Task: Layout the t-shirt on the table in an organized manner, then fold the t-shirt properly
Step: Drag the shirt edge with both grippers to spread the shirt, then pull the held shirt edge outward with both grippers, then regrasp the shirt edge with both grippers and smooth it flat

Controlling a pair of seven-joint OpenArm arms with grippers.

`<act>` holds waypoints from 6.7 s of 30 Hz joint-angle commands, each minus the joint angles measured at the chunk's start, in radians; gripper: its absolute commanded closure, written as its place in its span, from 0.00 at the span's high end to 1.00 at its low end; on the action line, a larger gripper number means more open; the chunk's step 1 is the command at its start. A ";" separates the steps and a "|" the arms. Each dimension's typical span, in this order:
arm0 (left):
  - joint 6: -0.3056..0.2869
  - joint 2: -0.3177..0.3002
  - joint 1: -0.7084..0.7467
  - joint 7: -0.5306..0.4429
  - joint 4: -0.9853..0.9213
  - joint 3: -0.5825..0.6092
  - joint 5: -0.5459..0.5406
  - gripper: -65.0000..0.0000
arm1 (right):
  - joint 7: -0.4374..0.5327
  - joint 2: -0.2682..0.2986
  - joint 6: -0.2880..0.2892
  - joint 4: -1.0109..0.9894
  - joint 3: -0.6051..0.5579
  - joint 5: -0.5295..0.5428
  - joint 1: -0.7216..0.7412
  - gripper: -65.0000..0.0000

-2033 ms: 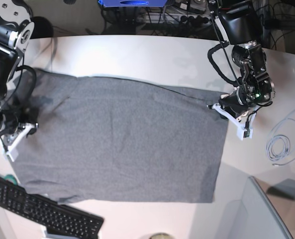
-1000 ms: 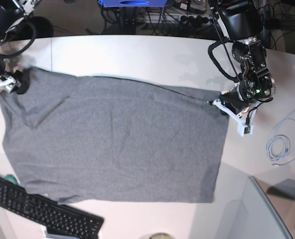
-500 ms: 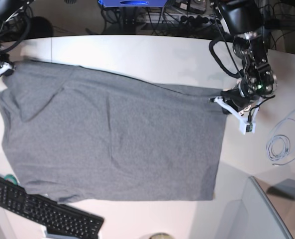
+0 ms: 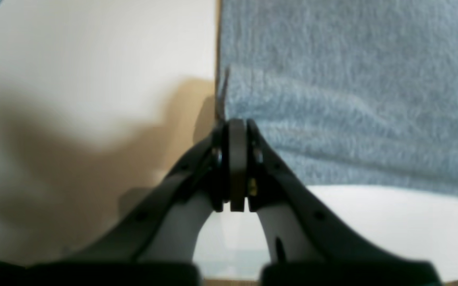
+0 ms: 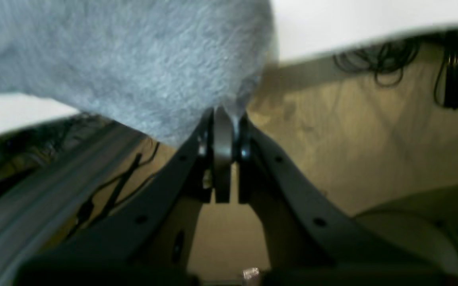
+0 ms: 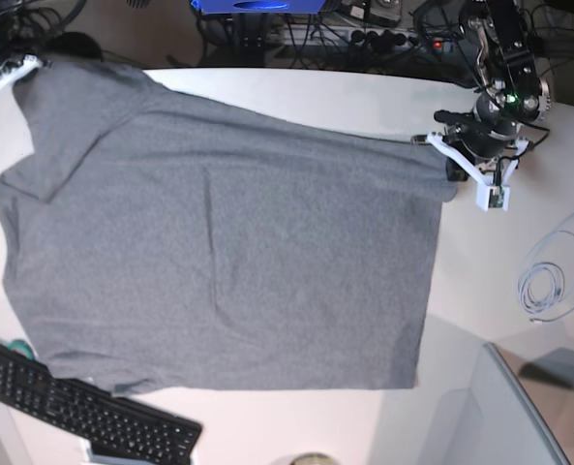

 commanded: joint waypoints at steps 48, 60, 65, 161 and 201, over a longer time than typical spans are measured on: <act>0.010 -0.013 0.188 -0.021 0.121 0.071 0.005 0.00 | 0.314 0.154 0.001 -0.152 -0.163 0.000 -0.028 0.65; 0.010 -0.013 0.193 -0.021 0.121 0.062 0.005 0.00 | 0.399 0.263 0.001 -0.374 -0.205 -0.003 0.061 0.65; 0.010 -0.011 0.194 -0.021 0.121 0.062 0.005 0.00 | 0.452 0.300 0.001 -0.450 -0.212 -0.003 0.061 0.65; 0.007 0.002 0.369 0.036 0.210 0.013 -0.063 0.00 | 0.109 0.217 0.001 -0.202 -0.169 0.004 -0.005 0.01; 0.007 -0.004 0.303 0.155 0.262 -0.063 -0.181 0.00 | 0.026 0.220 0.001 -0.272 -0.171 -0.003 0.102 0.01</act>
